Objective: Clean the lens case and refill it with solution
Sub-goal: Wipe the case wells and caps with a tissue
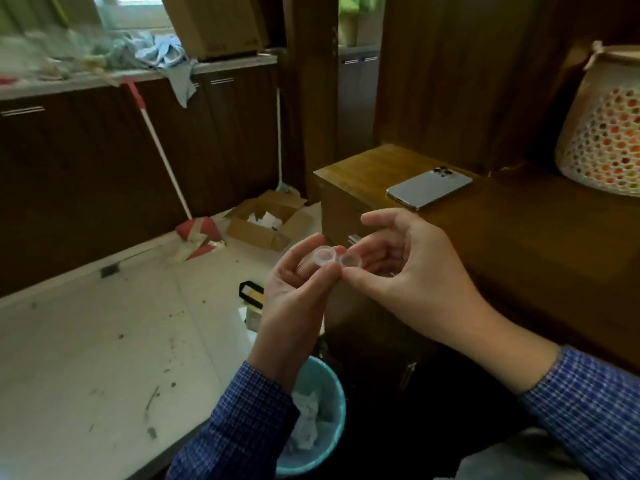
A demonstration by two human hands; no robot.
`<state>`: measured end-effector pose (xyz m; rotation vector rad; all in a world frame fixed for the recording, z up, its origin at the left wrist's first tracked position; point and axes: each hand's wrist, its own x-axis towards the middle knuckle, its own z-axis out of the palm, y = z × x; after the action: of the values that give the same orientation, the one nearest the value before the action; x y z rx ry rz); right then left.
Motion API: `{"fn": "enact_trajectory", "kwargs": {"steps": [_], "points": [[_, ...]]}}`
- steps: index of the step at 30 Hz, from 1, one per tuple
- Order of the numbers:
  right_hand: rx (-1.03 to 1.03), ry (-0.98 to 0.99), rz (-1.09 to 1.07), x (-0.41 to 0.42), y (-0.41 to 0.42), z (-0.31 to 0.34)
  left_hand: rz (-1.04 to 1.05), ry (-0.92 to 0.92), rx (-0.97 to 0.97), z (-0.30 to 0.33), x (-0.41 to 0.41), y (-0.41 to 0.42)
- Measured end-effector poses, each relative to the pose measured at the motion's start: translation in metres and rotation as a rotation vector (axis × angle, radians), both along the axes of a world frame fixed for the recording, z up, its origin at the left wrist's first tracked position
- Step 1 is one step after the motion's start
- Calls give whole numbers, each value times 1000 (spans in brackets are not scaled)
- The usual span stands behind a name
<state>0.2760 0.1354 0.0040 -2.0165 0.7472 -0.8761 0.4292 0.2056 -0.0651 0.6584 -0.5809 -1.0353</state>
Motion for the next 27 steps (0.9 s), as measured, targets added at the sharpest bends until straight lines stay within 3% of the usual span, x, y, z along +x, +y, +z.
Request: {"fn": "enact_trajectory", "kwargs": {"steps": [5,10,15,19,22,27], "points": [[61,-32,74,49,6,-31,102,-185,47,-14,50,20],[31,67,124,77,2,-58,210,-435,191,-32,91,42],[75,175,48,82,-20,-77,156,-878,385,-62,115,41],[46,253,21,84,-28,-88,98,-1446,494,-94,120,15],[41,313,46,81,-29,-97,-68,-1845,530,-114,118,-5],[24,358,41,72,-33,-101,-235,-2079,594,-135,104,-23]]}}
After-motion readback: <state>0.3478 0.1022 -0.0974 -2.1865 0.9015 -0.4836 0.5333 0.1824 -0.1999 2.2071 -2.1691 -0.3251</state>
